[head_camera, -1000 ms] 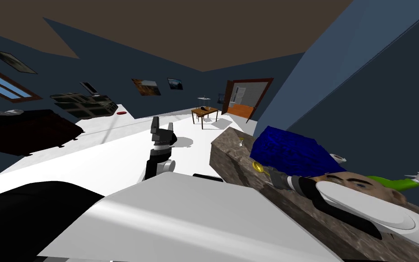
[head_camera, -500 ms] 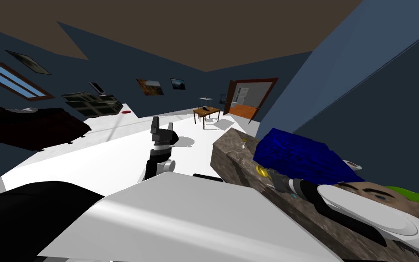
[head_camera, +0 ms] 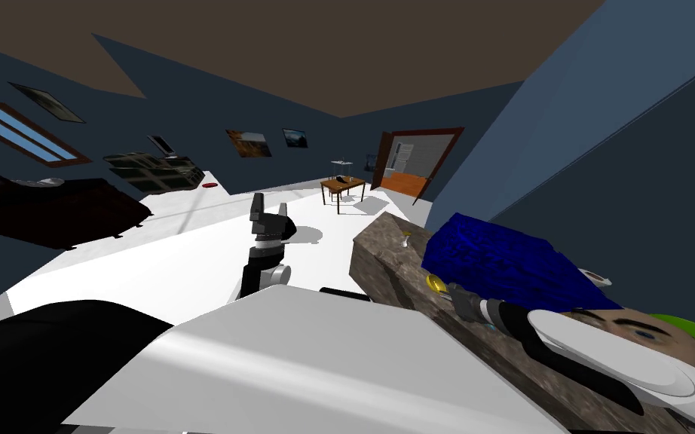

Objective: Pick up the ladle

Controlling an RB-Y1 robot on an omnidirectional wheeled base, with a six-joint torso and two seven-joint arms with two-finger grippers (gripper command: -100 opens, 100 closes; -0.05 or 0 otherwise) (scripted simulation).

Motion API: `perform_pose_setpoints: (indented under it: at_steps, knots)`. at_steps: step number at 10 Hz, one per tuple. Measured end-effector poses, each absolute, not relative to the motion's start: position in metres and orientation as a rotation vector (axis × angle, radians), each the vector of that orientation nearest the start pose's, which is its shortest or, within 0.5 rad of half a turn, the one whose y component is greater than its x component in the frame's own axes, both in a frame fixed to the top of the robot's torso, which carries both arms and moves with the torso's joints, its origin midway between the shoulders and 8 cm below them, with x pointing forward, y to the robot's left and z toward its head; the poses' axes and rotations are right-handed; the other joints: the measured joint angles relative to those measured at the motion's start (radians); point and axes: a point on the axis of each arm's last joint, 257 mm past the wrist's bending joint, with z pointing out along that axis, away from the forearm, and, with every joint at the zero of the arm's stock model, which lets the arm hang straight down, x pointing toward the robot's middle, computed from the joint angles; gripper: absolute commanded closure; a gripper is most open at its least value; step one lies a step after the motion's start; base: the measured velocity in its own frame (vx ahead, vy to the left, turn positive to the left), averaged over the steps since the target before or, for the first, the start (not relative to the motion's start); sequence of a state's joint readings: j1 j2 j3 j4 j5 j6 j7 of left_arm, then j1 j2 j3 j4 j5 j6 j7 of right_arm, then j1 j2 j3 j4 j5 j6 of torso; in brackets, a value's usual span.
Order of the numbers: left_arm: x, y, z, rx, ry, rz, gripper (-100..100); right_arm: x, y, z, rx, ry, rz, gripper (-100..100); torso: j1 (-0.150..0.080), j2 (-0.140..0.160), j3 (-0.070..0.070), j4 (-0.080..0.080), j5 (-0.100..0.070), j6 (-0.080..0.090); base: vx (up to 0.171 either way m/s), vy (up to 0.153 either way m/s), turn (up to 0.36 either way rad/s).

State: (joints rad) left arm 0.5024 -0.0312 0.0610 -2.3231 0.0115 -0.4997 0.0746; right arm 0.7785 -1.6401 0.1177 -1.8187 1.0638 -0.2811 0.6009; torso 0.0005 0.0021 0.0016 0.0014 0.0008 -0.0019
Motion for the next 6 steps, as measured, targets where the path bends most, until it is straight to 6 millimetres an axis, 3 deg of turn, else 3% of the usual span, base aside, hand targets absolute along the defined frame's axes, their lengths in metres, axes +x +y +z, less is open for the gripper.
perform_pose_setpoints:
  at_steps: [1,2,3,5,6]
  knots:
    - [0.33,0.302,0.043,-0.67,0.528,-1.324,0,0.249,-0.483,-0.324,-1.991,1.803,-0.328,100,0.0,0.0,0.0,0.0,0.0,0.0,0.0,0.0,0.0]
    - [0.33,0.302,0.043,-0.67,0.528,-1.324,0,0.249,-0.483,-0.324,-1.991,1.803,-0.328,0,0.001,0.0,0.0,0.0,0.0,0.0,0.0,0.0,0.0]
    - [0.33,0.302,0.043,-0.67,0.528,-1.324,0,0.249,-0.483,-0.324,-1.991,1.803,-0.328,100,0.001,0.001,0.0,0.0,0.0,0.0,-0.031,-0.002,-0.106]
    - [0.33,0.302,0.043,-0.67,0.528,-1.324,0,0.263,-0.481,-0.31,-2.016,1.77,-0.333,100,0.001,0.004,0.003,0.001,0.001,0.001,-0.039,-0.006,-0.077]
    - [0.33,0.302,0.043,-0.67,0.528,-1.325,0,0.264,-0.48,-0.309,-2.018,1.768,-0.332,0,0.001,0.003,0.002,0.001,0.0,0.001,0.0,0.0,0.0]
